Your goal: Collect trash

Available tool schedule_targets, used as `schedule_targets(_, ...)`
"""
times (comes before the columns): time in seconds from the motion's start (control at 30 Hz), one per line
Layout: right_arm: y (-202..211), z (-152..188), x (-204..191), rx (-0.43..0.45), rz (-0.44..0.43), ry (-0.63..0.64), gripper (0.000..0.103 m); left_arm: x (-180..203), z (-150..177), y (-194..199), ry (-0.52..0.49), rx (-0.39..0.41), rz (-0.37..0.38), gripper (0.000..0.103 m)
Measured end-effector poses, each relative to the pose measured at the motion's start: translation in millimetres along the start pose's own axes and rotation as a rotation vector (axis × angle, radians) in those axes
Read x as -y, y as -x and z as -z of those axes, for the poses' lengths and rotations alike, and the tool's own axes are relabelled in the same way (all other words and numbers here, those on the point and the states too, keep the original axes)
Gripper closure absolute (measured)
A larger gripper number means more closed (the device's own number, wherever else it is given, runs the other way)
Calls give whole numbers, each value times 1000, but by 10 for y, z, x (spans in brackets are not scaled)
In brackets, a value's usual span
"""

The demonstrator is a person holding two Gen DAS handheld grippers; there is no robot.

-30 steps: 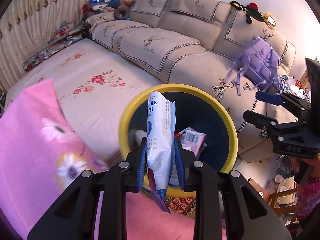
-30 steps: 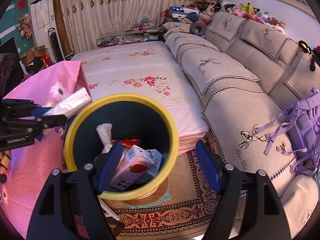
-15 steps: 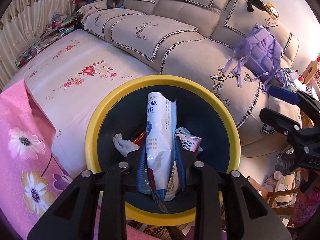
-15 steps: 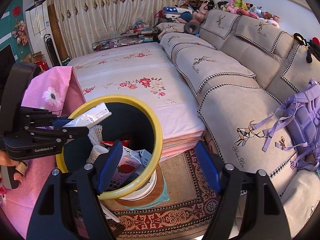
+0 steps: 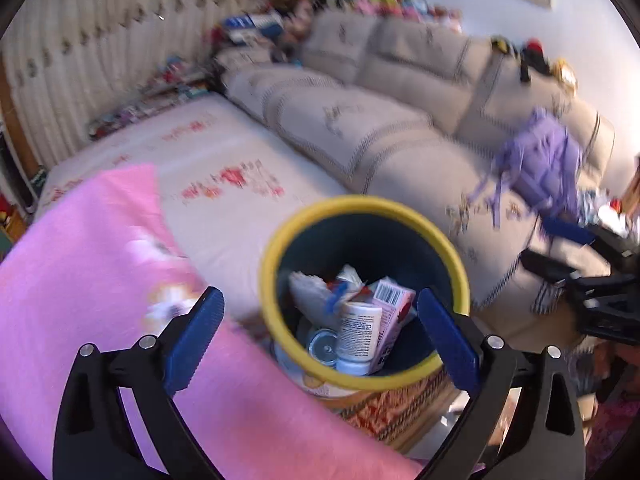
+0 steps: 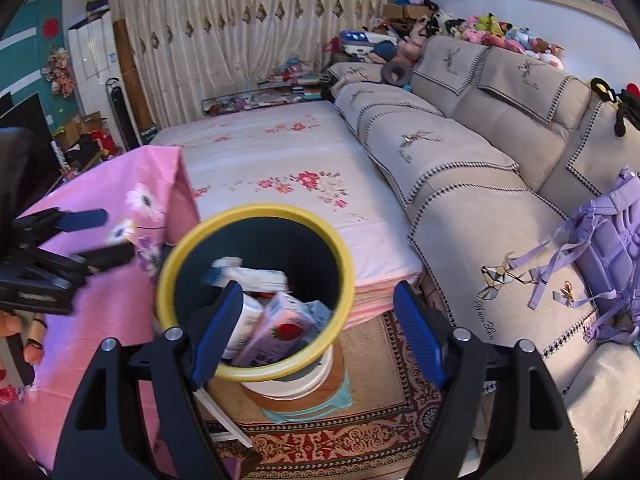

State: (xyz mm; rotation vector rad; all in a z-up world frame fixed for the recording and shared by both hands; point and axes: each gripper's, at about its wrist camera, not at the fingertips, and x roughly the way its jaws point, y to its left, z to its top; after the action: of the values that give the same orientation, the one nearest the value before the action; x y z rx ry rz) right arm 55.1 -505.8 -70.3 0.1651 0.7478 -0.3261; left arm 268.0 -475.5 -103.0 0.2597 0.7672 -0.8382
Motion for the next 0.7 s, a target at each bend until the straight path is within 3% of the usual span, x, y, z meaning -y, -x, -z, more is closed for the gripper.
schedule_targets(0.13, 230, 40, -336, 41, -44, 59, 22, -188, 357, 972, 34, 183, -198, 5)
schedule_targets(0.3, 570, 106, -749, 106, -97, 114, 15, -412, 886, 1836, 113, 266, -374, 5)
schedule_targets(0.43, 830, 219, -1014, 139, -144, 129, 15, -516, 1245, 2309, 159, 267, -492, 5)
schedule_targets(0.7, 1161, 437, -1352, 186, -206, 137, 12, -664, 2007, 2985, 359, 297, -534, 5)
